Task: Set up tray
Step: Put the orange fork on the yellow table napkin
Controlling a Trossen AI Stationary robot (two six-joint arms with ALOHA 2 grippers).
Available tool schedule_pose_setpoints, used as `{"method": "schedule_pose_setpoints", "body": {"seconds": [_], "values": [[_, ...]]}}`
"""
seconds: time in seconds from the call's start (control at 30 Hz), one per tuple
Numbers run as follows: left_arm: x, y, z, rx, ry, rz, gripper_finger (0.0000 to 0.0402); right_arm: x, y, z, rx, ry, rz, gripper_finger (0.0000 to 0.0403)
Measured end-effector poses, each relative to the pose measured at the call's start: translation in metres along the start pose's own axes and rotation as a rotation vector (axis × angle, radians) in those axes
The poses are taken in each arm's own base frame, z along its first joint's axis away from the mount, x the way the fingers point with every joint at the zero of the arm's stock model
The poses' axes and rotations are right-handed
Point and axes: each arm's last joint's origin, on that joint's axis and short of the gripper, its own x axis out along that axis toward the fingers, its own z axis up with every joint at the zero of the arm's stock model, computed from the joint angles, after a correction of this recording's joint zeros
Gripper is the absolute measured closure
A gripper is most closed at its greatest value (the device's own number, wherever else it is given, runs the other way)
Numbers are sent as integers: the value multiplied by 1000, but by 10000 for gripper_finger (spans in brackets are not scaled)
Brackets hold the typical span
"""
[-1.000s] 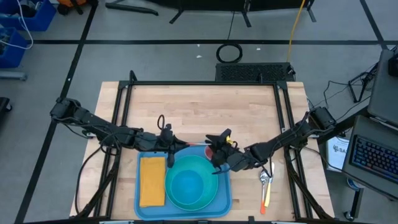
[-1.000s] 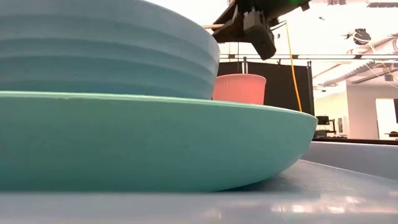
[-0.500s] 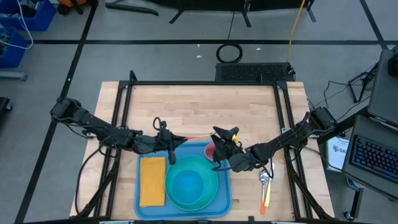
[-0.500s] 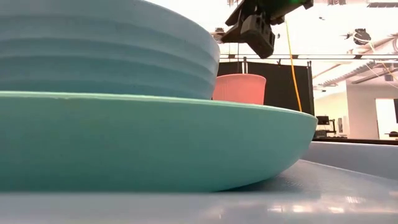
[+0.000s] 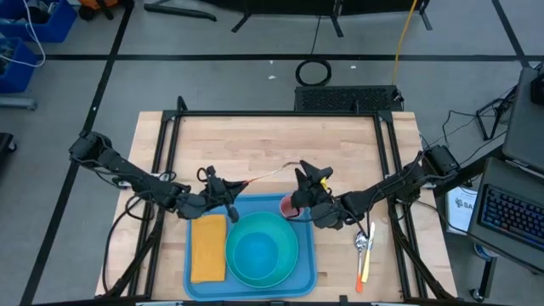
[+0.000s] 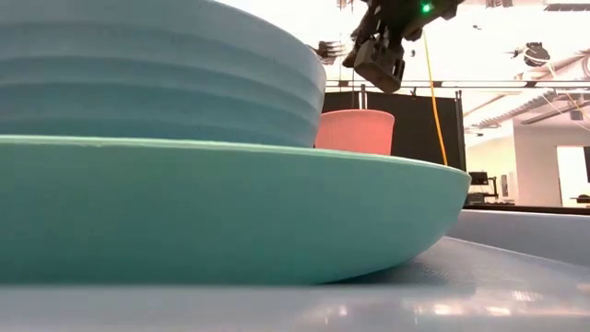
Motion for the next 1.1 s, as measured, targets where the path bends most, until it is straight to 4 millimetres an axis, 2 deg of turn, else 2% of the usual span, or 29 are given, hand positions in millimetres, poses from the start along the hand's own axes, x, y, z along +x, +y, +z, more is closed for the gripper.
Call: {"method": "schedule_pose_setpoints", "body": {"seconds": [0.23, 0.5, 0.63, 0.77, 0.97, 1.1], "values": [[-19, -10, 0, -75, -32, 15, 394, 13, -8, -4, 27, 116, -90, 202], [-60, -26, -9, -119, -81, 53, 394, 30, -42, -10, 215, 154, -125, 224], [-86, -30, -18, -149, -125, 91, 394, 33, -53, -9, 337, 60, -52, 234], [-110, -32, -25, -187, -163, 77, 394, 34, -55, -5, 445, -71, 70, 239], [-122, -37, -34, -229, -156, 16, 394, 35, -53, -1, 542, -172, 185, 240], [-129, -41, -42, -242, -151, -18, 394, 28, -50, 3, 591, -251, 277, 243]]}}
